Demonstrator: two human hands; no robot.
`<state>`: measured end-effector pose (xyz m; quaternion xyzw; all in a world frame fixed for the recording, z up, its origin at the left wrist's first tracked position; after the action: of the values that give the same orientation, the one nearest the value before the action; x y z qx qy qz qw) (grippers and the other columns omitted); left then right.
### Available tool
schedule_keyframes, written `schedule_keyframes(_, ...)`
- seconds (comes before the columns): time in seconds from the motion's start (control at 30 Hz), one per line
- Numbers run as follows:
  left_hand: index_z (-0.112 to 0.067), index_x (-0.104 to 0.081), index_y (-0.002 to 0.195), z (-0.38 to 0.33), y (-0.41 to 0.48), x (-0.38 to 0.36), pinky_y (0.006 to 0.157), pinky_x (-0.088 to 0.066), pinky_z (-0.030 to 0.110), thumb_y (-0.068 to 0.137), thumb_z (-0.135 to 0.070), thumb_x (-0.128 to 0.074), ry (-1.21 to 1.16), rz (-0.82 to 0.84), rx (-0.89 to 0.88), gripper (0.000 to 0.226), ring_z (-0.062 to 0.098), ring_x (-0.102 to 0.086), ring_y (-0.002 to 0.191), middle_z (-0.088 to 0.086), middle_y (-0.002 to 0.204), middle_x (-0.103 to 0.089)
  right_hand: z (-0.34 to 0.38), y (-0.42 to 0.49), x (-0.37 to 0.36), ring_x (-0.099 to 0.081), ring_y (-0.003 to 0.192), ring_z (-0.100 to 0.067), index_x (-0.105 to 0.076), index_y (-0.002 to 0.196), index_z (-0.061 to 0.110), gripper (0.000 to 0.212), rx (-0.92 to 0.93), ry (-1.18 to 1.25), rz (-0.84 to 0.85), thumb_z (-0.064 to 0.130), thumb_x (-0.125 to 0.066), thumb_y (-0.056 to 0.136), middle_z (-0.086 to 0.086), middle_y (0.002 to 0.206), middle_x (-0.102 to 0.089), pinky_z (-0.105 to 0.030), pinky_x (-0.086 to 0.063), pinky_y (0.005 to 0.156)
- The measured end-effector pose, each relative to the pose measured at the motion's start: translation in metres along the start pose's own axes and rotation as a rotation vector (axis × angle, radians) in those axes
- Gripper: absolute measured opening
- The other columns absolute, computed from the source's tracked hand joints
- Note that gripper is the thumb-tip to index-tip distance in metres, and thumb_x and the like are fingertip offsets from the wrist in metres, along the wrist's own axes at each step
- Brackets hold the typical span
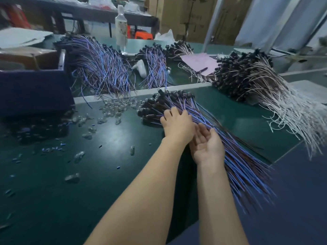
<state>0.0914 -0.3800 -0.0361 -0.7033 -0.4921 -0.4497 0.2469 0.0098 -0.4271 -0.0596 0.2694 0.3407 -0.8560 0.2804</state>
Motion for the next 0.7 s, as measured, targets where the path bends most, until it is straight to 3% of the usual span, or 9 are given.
schedule_keyframes(0.13,-0.023,-0.047,0.134,0.006,0.000,0.011,0.105,-0.026,0.045,0.100,-0.031,-0.038,-0.153,-0.013,0.018,0.036,0.034,-0.030,0.126,0.012,0.142,-0.027,-0.005,-0.004,-0.007,-0.064,0.085,-0.019,-0.060,0.088,0.008,0.021,0.030,-0.042,0.013,0.012,-0.042,0.098,-0.008,0.090,-0.066,-0.031,-0.052,0.083)
schedule_keyframes(0.27,-0.024,-0.040,0.141,0.020,-0.012,0.037,0.099,-0.039,0.043,0.098,-0.024,-0.042,-0.361,-0.138,0.024,0.044,0.031,-0.045,0.117,0.011,0.136,-0.039,-0.017,-0.016,-0.025,-0.060,0.072,-0.016,-0.059,0.085,0.010,0.021,0.058,-0.089,0.043,0.008,-0.042,0.097,-0.004,0.079,-0.062,-0.026,-0.050,0.070)
schedule_keyframes(0.43,-0.011,-0.060,0.110,0.073,-0.038,0.090,0.087,-0.047,0.033,0.095,-0.018,-0.046,-0.759,-0.398,0.158,0.021,0.022,-0.058,0.097,0.006,0.104,-0.062,-0.055,-0.042,-0.065,-0.058,0.058,-0.013,-0.060,0.079,0.011,0.026,0.037,-0.159,0.174,0.004,-0.041,0.095,0.001,0.056,-0.062,-0.022,-0.048,0.058)
schedule_keyframes(0.53,-0.020,-0.056,0.089,0.120,-0.064,0.132,0.064,-0.047,0.016,0.096,-0.015,-0.046,-0.985,-0.559,0.237,0.013,0.010,-0.059,0.074,-0.004,0.083,-0.060,-0.094,-0.066,-0.097,-0.056,0.058,-0.013,-0.061,0.080,0.011,0.026,0.013,-0.318,0.354,0.002,-0.042,0.095,0.000,0.060,-0.062,-0.023,-0.047,0.059)
schedule_keyframes(0.57,-0.022,-0.055,0.087,0.136,-0.075,0.149,0.065,-0.047,0.015,0.095,-0.013,-0.047,-1.007,-0.634,0.258,0.014,0.010,-0.060,0.076,-0.005,0.082,-0.059,-0.110,-0.076,-0.108,-0.057,0.058,-0.013,-0.062,0.081,0.011,0.025,0.011,-0.402,0.434,0.001,-0.043,0.094,0.000,0.062,-0.063,-0.022,-0.047,0.058)
schedule_keyframes(0.7,-0.018,-0.057,0.095,0.200,-0.124,0.208,0.089,-0.051,0.036,0.095,-0.013,-0.046,-1.028,-0.882,0.338,0.012,0.019,-0.062,0.096,-0.001,0.096,-0.062,-0.186,-0.135,-0.147,-0.052,0.059,-0.017,-0.065,0.083,0.004,0.015,-0.015,-0.784,0.864,0.002,-0.052,0.091,-0.002,0.060,-0.061,-0.025,-0.044,0.057)
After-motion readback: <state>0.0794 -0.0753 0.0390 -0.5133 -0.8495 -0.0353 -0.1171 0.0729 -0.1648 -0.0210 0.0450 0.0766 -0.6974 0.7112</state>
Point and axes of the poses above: each hand's wrist, its own y-axis towards the middle knuckle, its own x-axis out of the back of the hand, z = x × y, the point moved 5 cm from there along y, towards the middle knuckle
